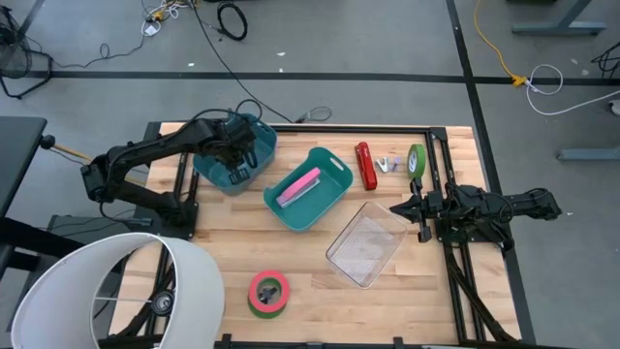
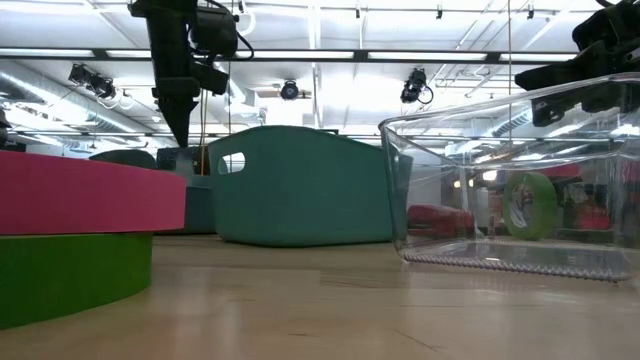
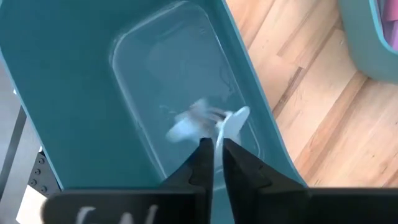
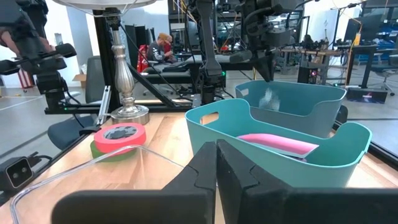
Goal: Pick and place Stapler, Stapler remover, tape
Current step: Put the blue staple remover into the blue bin, then put the pink tape into the transparent bin
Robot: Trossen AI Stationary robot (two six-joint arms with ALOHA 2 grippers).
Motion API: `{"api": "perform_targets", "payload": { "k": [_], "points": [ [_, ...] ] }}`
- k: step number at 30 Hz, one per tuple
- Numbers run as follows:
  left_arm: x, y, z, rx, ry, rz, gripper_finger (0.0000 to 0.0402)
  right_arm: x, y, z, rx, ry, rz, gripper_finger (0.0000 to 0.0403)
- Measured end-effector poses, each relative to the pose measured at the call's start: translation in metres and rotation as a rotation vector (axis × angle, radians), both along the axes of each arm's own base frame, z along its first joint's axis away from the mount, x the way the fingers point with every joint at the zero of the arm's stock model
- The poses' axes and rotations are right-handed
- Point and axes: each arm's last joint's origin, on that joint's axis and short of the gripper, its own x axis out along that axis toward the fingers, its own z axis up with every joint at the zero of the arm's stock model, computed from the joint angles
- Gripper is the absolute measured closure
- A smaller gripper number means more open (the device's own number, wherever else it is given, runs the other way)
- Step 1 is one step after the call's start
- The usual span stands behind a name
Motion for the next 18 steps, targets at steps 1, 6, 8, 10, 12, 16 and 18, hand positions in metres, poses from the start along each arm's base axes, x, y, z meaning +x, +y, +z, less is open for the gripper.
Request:
{"api": "perform_targets", "payload": {
  "k": [1,6,8,10,12,16,18],
  "points": [
    [0.0,0.0,0.0,0.002,0.0,0.007,0.0345,0.0,0.0,0.0,0.001,0.0,0.0,0.0388],
    [0.0,0.001,0.0,0.018,0.002,0.034,0.0275,0.0,0.0,0.0,0.001,0.0,0.0,0.0388],
    [0.0,0.0,0.0,0.009,-0.001,0.026,0.0247,0.0,0.0,0.0,0.001,0.0,0.0,0.0388],
    [0.0,0.0,0.0,-0.012,-0.013,0.015,0.0225,0.0,0.0,0.0,0.001,0.0,0.0,0.0388],
    [0.001,-0.001,0.0,-0.044,-0.031,0.004,0.021,0.0,0.0,0.0,0.001,0.0,0.0,0.0388],
    [0.004,-0.006,-0.001,-0.132,-0.079,-0.039,0.0197,0.0,0.0,0.0,0.001,0.0,0.0,0.0388],
    [0.006,-0.01,-0.001,-0.157,-0.093,-0.062,0.0196,0.0,0.0,0.0,0.001,0.0,0.0,0.0388]
  ]
}}
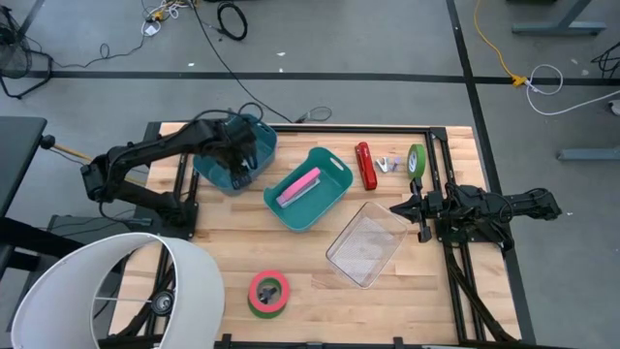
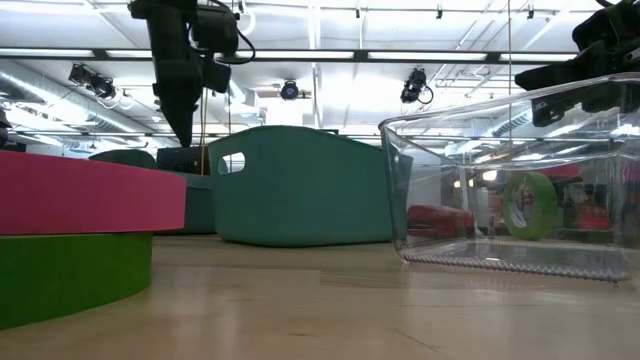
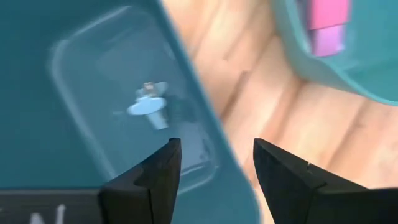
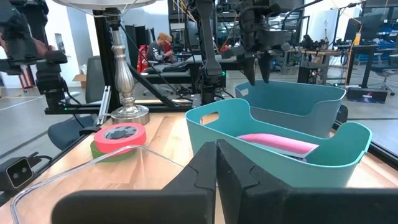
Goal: Pick and place Stapler, Stapler remover, tape
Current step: Put the pink tape into the transparent bin
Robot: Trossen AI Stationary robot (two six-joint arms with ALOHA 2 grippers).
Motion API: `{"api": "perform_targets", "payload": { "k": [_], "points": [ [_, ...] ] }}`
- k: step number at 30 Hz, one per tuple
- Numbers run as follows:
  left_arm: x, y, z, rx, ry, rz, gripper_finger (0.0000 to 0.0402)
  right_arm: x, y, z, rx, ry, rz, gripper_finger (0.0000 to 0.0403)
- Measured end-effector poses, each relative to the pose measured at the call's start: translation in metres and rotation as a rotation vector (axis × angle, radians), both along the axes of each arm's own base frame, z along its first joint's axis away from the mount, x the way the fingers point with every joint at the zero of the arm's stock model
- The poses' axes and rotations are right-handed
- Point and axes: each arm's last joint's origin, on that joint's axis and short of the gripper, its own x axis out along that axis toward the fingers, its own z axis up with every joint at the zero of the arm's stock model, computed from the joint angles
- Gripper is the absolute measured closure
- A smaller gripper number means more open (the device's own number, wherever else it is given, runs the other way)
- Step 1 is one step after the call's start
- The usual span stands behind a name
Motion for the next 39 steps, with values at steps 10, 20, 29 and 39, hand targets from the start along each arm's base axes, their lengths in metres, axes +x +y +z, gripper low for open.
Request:
{"api": "perform_targets", "payload": {
  "k": [10,20,29,39],
  "points": [
    [0.018,-0.034,0.001,-0.046,-0.05,-0.137,0.0217,0.0,0.0,0.0,-0.003,0.0,0.0,0.0388],
    [0.037,-0.083,0.004,-0.091,-0.148,-0.301,0.0225,0.0,0.0,0.0,-0.002,0.0,0.0,0.0388],
    [0.038,-0.129,0.004,-0.185,-0.151,-0.447,0.0225,0.0,0.0,0.0,0.0,0.0,0.0,0.0388],
    [0.041,-0.163,0.007,-0.191,-0.229,-0.488,0.0225,0.0,0.0,0.0,0.0,0.0,0.0,0.0388]
  ]
}}
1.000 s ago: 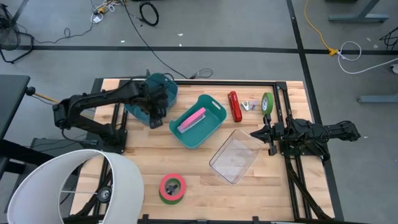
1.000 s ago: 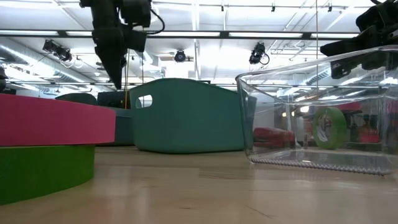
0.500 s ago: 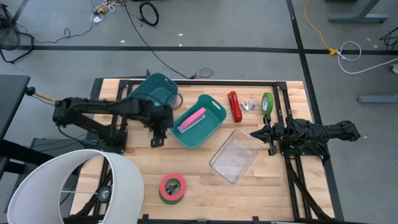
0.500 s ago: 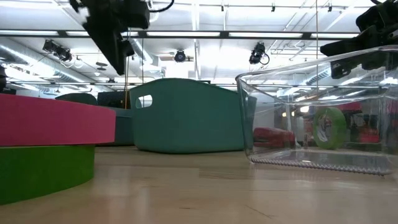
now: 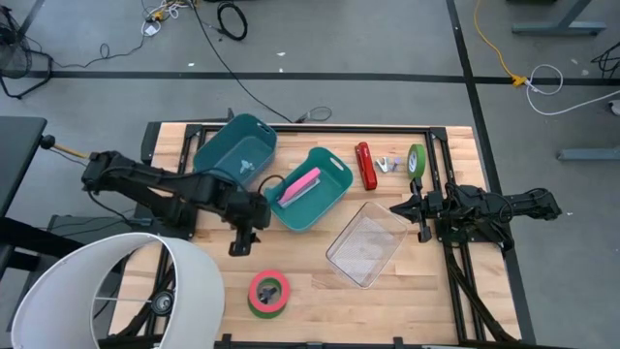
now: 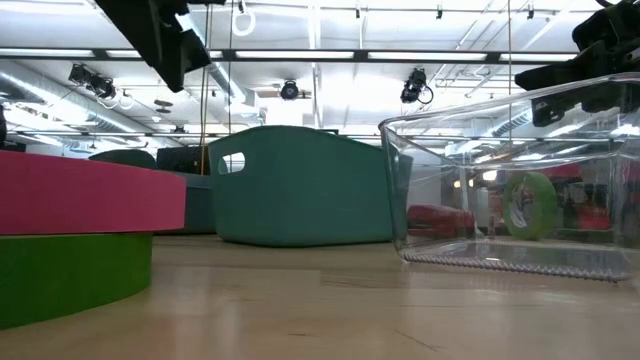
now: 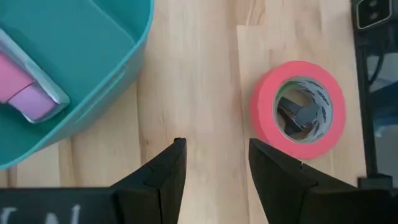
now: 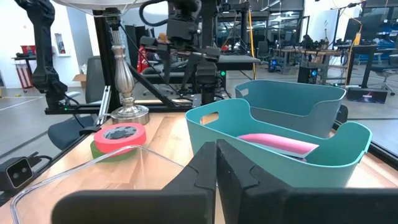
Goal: Pick and place Stapler, Stapler remover, tape
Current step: Put the pink tape into the transparent bin
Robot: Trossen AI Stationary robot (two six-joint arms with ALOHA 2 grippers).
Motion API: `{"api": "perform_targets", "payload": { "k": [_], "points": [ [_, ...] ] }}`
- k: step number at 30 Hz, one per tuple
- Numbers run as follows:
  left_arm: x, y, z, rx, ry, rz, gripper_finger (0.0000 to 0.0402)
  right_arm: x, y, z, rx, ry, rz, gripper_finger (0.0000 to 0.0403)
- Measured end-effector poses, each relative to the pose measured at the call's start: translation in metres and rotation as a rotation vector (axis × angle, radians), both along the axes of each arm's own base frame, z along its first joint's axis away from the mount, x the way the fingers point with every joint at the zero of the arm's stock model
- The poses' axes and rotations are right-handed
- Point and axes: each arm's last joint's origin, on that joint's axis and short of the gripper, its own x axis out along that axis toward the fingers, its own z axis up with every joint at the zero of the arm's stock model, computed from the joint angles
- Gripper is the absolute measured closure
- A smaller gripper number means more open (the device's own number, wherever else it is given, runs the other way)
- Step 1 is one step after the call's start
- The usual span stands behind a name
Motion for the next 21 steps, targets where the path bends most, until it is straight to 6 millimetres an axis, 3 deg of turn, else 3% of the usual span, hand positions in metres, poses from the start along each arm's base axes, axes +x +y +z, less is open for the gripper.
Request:
{"api": "perform_targets", "payload": {
  "k": [21],
  "points": [
    [-0.01,-0.027,-0.002,0.064,0.02,0.054,0.0225,0.0,0.0,0.0,-0.003,0.0,0.0,0.0388]
  ]
}}
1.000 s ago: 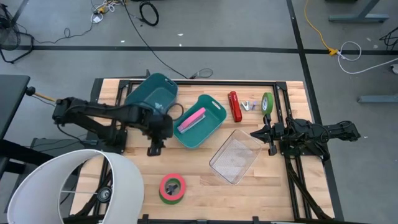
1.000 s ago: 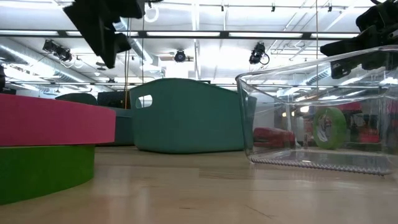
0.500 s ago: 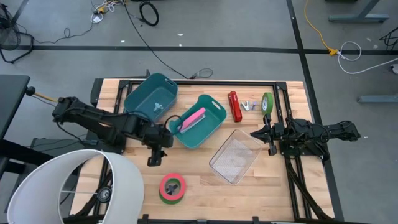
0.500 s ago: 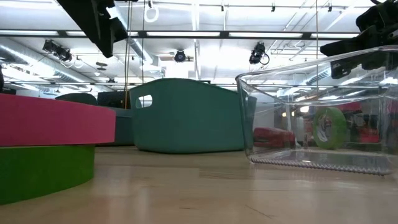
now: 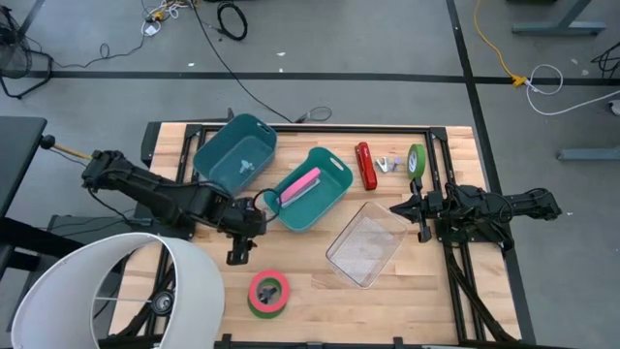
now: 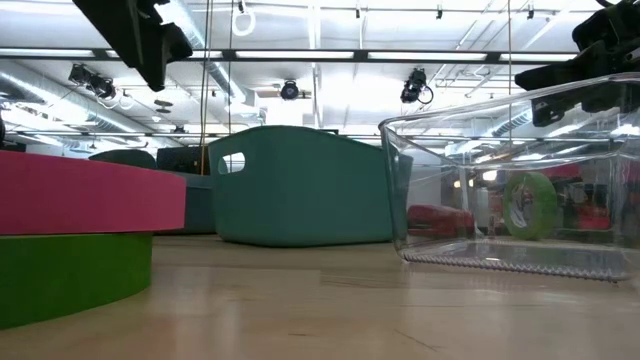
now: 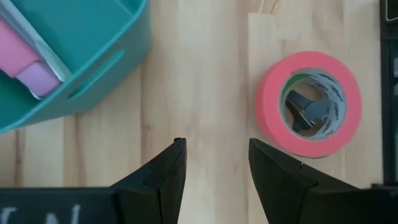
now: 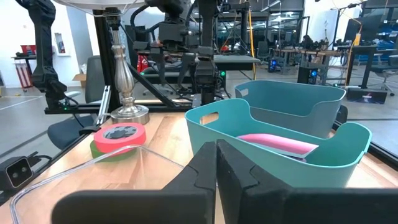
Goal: Pick and place Stapler, Stapler remover, tape
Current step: Put the pink tape into the transparent bin
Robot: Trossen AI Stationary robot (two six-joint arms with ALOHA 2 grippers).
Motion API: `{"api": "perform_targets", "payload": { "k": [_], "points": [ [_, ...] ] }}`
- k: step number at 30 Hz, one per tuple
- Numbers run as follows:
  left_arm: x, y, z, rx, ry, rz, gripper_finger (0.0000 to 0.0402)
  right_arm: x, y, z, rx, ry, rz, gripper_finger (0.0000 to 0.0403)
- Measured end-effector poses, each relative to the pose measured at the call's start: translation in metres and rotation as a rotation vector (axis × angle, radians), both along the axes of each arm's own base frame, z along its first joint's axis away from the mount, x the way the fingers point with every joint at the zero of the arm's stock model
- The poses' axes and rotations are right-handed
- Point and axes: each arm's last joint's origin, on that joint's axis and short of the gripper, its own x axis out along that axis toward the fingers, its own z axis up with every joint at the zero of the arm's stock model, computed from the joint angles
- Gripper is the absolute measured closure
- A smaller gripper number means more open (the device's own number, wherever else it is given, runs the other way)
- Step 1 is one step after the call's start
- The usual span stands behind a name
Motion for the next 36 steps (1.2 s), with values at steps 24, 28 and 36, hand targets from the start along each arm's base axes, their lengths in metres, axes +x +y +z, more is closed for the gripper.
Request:
{"api": "perform_targets", "payload": {
  "k": [24,28,36],
  "points": [
    [0.026,-0.047,-0.047,-0.062,0.11,0.123,0.0103,0.0,0.003,-0.001,-0.057,0.004,0.104,0.0388],
    [0.035,-0.052,-0.057,-0.101,0.117,0.108,0.0101,0.0,0.003,-0.001,-0.054,0.004,0.104,0.0388],
    [0.045,-0.058,-0.077,-0.141,0.171,0.136,0.0101,0.0,0.003,-0.001,-0.053,0.003,0.104,0.0388]
  ]
}}
